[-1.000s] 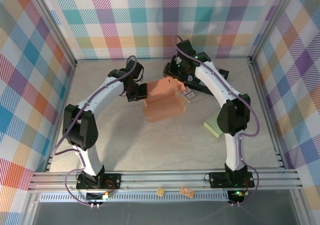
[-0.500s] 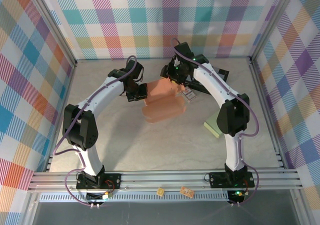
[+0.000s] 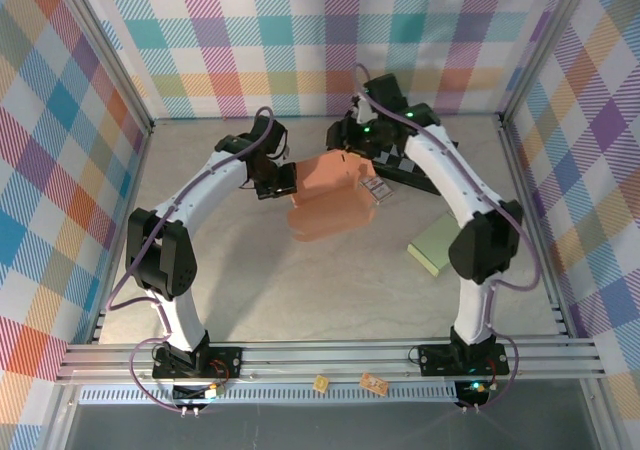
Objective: Fold the paper box
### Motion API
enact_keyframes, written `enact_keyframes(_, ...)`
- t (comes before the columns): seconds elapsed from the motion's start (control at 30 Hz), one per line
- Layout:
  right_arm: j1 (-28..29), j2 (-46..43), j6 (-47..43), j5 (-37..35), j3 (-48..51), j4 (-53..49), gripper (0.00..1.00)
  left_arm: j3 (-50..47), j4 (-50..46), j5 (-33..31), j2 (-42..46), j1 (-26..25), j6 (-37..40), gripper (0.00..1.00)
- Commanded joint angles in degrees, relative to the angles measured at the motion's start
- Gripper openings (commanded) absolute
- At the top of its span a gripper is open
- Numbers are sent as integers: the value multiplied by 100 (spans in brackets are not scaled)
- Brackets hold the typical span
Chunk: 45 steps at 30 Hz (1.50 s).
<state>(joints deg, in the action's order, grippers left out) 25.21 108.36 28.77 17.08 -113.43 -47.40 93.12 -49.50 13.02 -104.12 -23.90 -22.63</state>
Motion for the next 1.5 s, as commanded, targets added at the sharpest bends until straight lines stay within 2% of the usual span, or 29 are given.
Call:
enact_keyframes(0.0, -640, -797, -689, 900, 452, 287, 56, 311, -98, 513, -172, 99, 365, 0)
enact_keyframes(0.1, -1280, -1207, -608, 1806, 1232, 807, 53, 520, -17, 1016, -387, 155, 742, 0)
enact_keyframes(0.27, -2175, -1593, -193, 2531, 2550, 1814, 45, 598, 322, 1892, -794, 304, 1161, 0)
enact_keyframes(0.37, -2518, -1652, -193, 2759, 2967, 2223, 42, 625, 473, 2257, -1015, 383, 1357, 0)
enact_keyframes(0.43, -2645, -1512, -170, 3284, 3192, 2572, 42, 720, 478, 2573, -1185, 433, 1464, 0)
enact_keyframes(0.5, -2633, -1271, -307, 3781, 3277, 2680, 42, 866, 473, 2898, -1317, 469, 1600, 0)
enact_keyframes(0.7, -2618, -1080, -730, 4065, 3573, 2822, 46, 1290, 220, 3172, -1630, 538, 1907, 0)
enact_keyframes(0.83, -2616, -967, -1036, 4008, 3503, 2619, 46, 1417, 81, 3233, -1726, 544, 2052, 0)
enact_keyframes(1.1, -2383, -904, -992, 4314, 3276, 2738, 47, 1487, -34, 3160, -1817, 544, 2083, 0)
enact_keyframes(1.47, -2080, -847, -1417, 4052, 3057, 2224, 46, 1509, -86, 3093, -1805, 535, 2052, 0)
